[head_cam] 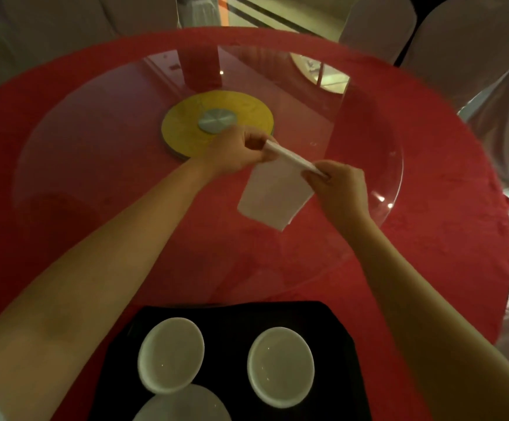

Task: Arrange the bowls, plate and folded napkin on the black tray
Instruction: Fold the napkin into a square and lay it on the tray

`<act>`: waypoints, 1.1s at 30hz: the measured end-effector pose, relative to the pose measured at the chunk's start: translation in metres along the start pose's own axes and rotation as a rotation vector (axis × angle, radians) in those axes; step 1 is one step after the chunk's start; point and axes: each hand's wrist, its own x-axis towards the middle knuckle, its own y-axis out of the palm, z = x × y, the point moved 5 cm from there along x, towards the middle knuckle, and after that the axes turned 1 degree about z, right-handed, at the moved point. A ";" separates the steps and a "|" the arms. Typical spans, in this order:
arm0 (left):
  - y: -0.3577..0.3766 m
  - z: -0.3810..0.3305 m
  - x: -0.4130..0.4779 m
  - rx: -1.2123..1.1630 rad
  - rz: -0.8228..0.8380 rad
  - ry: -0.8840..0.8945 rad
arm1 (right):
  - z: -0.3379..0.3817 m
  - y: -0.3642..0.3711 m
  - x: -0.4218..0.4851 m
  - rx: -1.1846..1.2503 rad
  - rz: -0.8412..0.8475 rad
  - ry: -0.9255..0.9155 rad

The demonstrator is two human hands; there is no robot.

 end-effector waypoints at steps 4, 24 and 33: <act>-0.004 -0.018 -0.010 0.019 -0.121 0.111 | 0.016 -0.023 0.005 -0.137 -0.114 -0.202; 0.123 0.115 -0.154 0.223 0.277 -0.111 | -0.059 0.052 -0.149 -0.089 0.496 -0.170; 0.144 0.138 -0.113 0.565 0.497 0.008 | -0.068 0.061 -0.123 0.277 0.492 0.130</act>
